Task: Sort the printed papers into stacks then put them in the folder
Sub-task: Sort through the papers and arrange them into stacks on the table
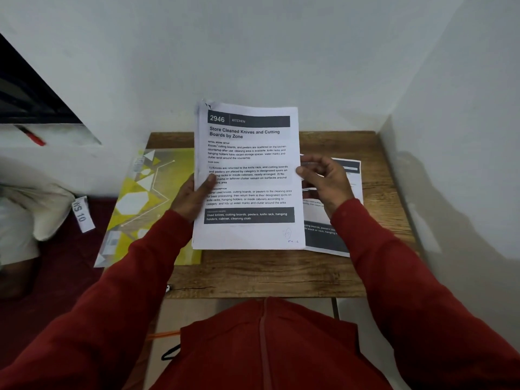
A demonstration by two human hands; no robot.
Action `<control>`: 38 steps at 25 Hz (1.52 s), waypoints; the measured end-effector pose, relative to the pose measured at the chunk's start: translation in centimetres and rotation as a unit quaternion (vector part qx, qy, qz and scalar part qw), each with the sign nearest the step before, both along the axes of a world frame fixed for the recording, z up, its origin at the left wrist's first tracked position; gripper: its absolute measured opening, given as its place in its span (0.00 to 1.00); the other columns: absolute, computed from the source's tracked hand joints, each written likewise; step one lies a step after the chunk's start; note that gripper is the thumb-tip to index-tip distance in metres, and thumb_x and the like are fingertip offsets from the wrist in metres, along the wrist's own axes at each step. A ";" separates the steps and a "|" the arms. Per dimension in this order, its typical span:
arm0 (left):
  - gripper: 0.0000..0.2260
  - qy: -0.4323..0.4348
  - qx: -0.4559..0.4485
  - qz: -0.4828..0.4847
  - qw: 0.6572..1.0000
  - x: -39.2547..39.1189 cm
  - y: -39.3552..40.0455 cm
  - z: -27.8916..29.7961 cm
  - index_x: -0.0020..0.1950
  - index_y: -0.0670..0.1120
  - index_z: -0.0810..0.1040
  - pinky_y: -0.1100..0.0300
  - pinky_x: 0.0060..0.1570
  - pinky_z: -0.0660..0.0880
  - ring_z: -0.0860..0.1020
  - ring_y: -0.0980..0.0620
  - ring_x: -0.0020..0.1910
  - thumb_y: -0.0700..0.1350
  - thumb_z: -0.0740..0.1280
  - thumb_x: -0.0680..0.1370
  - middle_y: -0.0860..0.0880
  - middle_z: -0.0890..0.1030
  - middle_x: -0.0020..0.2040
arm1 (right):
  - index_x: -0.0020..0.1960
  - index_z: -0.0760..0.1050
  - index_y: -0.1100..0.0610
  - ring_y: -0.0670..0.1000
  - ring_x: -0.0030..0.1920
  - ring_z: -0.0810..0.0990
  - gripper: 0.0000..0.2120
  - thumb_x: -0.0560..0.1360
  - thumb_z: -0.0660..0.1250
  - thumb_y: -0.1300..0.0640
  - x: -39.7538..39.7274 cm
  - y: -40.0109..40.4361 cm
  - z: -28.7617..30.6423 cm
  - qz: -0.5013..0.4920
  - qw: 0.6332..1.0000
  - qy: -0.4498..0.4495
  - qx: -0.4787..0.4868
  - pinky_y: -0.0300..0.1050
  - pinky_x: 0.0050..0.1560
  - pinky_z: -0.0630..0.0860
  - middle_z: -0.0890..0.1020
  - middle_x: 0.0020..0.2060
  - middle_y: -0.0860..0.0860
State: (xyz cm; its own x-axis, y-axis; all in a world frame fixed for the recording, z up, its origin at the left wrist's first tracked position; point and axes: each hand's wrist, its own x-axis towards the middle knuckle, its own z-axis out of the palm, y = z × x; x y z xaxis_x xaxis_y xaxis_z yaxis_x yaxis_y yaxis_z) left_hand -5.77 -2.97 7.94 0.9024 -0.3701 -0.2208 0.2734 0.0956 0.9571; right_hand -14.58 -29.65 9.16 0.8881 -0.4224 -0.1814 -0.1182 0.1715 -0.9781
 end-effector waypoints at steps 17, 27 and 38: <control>0.12 0.004 -0.001 -0.028 1.000 0.2 0.4 -1.1 0.62 0.47 0.73 0.52 0.45 0.82 0.83 0.46 0.48 0.38 0.64 0.79 0.43 0.81 0.57 | 0.60 0.75 0.57 0.54 0.42 0.80 0.14 0.76 0.70 0.54 -1.1 -0.9 -2.8 -0.099 0.985 0.089 -0.109 0.50 0.44 0.79 0.82 0.50 0.59; 0.11 0.018 0.011 0.034 0.999 0.8 3.9 -2.8 0.61 0.45 0.74 0.54 0.41 0.82 0.84 0.49 0.45 0.37 0.64 0.79 0.44 0.82 0.54 | 0.72 0.66 0.45 0.63 0.75 0.52 0.26 0.76 0.62 0.39 -5.8 -5.1 -9.7 0.010 0.745 0.377 -0.550 0.64 0.71 0.52 0.62 0.74 0.52; 0.17 0.041 0.002 0.027 0.999 0.0 4.4 -4.0 0.68 0.44 0.72 0.47 0.53 0.80 0.81 0.41 0.56 0.43 0.65 0.79 0.41 0.80 0.61 | 0.49 0.79 0.63 0.61 0.49 0.84 0.09 0.71 0.74 0.61 0.7 6.0 -4.4 -0.063 0.994 0.084 0.004 0.59 0.53 0.81 0.85 0.46 0.59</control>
State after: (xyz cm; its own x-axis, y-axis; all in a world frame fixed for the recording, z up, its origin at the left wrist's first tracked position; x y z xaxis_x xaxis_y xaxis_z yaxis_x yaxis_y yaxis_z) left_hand -5.76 1.47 3.95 0.8999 -0.3211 -0.2951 0.3447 0.1093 0.9323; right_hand -13.90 -23.63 4.71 0.7851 -0.5264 -0.3263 -0.2569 0.2026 -0.9450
